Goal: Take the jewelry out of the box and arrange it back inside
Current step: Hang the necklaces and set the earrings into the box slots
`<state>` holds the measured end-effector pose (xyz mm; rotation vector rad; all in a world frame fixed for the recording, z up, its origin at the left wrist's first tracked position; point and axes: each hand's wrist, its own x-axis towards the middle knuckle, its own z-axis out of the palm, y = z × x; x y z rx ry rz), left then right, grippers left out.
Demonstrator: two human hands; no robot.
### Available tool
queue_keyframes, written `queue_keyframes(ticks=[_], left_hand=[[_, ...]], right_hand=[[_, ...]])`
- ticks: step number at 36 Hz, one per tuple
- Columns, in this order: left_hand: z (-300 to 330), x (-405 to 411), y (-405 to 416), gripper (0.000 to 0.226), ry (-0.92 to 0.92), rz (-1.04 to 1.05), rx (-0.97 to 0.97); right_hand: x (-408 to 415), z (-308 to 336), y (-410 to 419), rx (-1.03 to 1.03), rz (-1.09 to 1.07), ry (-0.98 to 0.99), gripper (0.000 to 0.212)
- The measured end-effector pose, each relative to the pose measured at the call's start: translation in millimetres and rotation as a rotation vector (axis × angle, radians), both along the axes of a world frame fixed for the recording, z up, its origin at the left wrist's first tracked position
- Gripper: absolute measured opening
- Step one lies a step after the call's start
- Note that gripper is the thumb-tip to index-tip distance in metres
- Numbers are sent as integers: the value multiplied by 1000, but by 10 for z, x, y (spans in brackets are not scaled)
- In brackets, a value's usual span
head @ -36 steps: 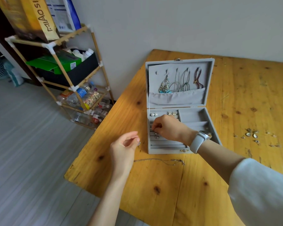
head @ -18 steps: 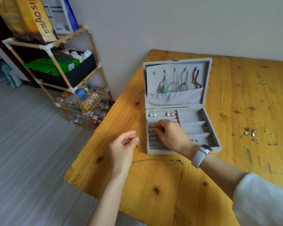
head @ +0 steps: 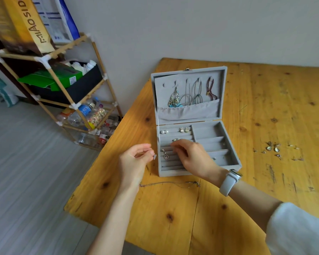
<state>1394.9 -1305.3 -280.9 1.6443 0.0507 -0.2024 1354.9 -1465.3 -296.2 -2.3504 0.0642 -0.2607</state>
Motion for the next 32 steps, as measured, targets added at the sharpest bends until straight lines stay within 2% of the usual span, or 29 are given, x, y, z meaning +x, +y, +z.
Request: queue_keyframes(ticks=[5, 10, 13, 17, 23, 26, 32], left_hand=[[177, 15, -89, 21, -23, -212, 50], [175, 47, -237, 25, -42, -434, 256], [85, 77, -342, 29, -89, -438, 378], [20, 112, -418, 23, -190, -395, 511], [-67, 195, -453, 29, -220, -291, 552], [-95, 207, -462, 24, -234, -264, 571], [-133, 230, -445, 14, -304, -265, 635]], right_hand=[[-39, -50, -262, -148, -102, -68, 24], [-100, -121, -397, -286, -112, -32, 31], [-124, -158, -395, -272, -85, 4, 37], [-119, -164, -392, -237, -86, 28, 39], [-144, -168, -391, -262, -60, 26, 38], [-155, -185, -391, -305, -40, -2, 33], [-151, -214, -399, -338, -29, -22, 41]])
